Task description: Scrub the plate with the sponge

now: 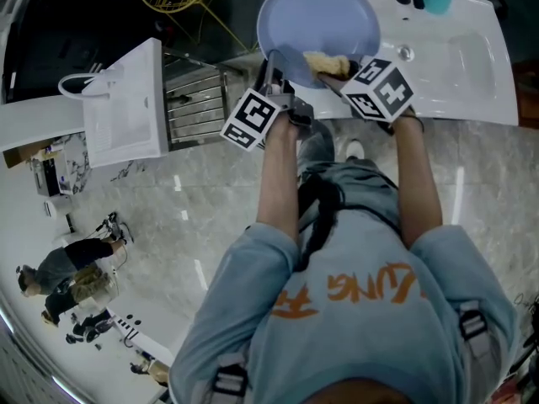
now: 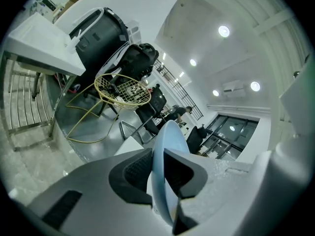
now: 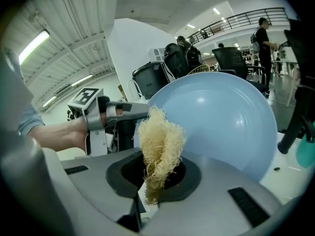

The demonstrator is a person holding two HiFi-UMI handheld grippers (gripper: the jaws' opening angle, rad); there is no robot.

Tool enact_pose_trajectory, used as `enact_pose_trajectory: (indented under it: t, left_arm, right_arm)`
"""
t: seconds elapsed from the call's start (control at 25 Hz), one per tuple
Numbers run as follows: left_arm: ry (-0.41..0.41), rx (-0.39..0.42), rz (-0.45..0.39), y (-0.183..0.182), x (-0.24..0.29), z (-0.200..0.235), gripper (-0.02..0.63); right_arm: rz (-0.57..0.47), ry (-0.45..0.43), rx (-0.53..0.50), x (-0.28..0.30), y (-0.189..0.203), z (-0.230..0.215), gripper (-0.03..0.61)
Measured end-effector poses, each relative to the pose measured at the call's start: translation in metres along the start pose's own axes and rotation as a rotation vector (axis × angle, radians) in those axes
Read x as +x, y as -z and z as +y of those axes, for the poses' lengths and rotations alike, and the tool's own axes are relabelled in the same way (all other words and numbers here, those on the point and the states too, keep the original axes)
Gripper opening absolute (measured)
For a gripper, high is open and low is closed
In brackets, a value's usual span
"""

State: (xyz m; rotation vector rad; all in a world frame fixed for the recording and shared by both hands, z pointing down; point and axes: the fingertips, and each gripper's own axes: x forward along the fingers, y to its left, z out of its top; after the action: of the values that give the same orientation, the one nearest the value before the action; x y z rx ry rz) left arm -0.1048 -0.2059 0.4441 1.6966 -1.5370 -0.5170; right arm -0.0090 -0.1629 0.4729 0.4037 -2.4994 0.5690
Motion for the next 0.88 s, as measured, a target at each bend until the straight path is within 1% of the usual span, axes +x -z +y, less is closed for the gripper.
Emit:
enact_pose_trajectory:
  t: [0.32,0.48,0.72,0.88]
  left_arm:
    - [0.026,0.010,0.031,0.011,0.009,-0.009,0.048]
    - [0.040,0.008,0.045,0.017,0.009,-0.013,0.048]
    - [0.052,0.010,0.066,0.021,0.009,-0.015,0.049]
    - [0.057,0.017,0.076,0.023,0.006,-0.014,0.049]
  right_arm:
    - [-0.014,0.118,0.077,-0.032,0.021,-0.035,0.034]
    - [-0.042,0.189,0.119,-0.049,0.029,-0.050,0.034]
    - [-0.081,0.344,0.175,-0.074,0.039,-0.081,0.034]
    - [-0.132,0.483,0.190,-0.091,0.040,-0.103,0.034]
